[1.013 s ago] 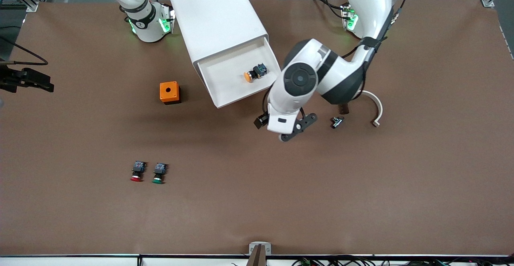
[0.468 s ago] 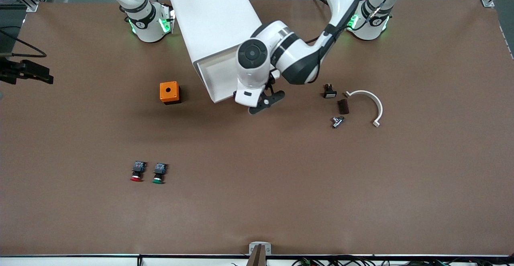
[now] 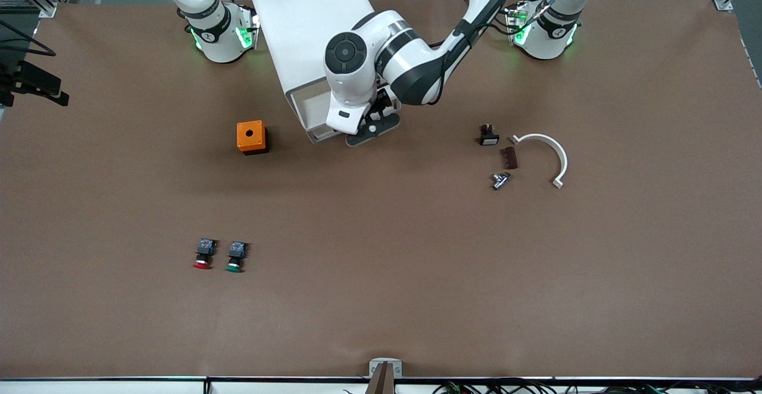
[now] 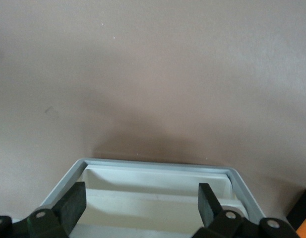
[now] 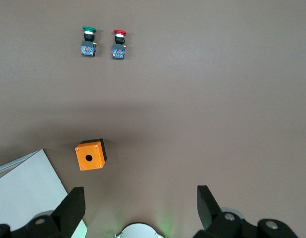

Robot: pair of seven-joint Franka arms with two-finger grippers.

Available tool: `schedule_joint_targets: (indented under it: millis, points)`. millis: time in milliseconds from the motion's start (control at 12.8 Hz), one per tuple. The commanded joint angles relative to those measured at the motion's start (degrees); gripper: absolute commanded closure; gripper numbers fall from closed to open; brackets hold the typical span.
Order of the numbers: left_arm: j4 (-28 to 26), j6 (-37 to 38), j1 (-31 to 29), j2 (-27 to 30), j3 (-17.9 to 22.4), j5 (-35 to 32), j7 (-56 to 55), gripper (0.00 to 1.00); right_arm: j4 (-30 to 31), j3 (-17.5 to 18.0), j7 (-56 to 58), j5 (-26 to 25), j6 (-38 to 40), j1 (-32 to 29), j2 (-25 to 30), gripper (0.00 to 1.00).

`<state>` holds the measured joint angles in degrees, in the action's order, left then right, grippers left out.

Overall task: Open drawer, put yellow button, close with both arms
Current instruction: 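Push the drawer front shut with the left gripper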

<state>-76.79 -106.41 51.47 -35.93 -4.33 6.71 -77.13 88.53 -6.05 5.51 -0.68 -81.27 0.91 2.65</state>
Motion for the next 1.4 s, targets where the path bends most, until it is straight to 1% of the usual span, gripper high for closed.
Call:
schedule_joint_targets:
  millis: [0, 234, 312, 779, 1169, 1325]
  points:
    - [-1.6, -0.8, 1.5, 1.6, -1.1, -0.4, -2.4, 0.01, 4.9, 1.1, 0.3, 1.0, -2.4, -0.9, 3.9, 0.00]
    - [-1.6, -0.9, 1.5, 1.6, -4.1, 0.0, -4.3, 0.01, 4.9, 1.2, 0.6, 0.9, -2.7, -1.3, 4.0, 0.00]
    - [-1.6, -0.9, 1.4, 1.3, -4.6, 1.4, -4.5, 0.01, 4.9, 1.2, 0.7, 0.9, -2.8, -1.3, 4.0, 0.00]
    - [-1.6, -1.1, 0.8, 0.9, -4.5, 10.9, -4.5, 0.01, 5.0, 1.0, 3.7, 0.4, -3.6, -1.5, 4.7, 0.00]
    - [-1.5, -1.3, -0.2, 0.9, -4.5, 11.2, -4.5, 0.01, 5.1, 1.1, 4.0, 1.1, -5.0, -1.5, 5.1, 0.00]
    - [-1.3, -1.3, -1.7, 0.9, -4.3, 10.5, -4.3, 0.01, 5.1, 1.2, 4.1, 1.4, -5.8, -1.4, 5.1, 0.00]
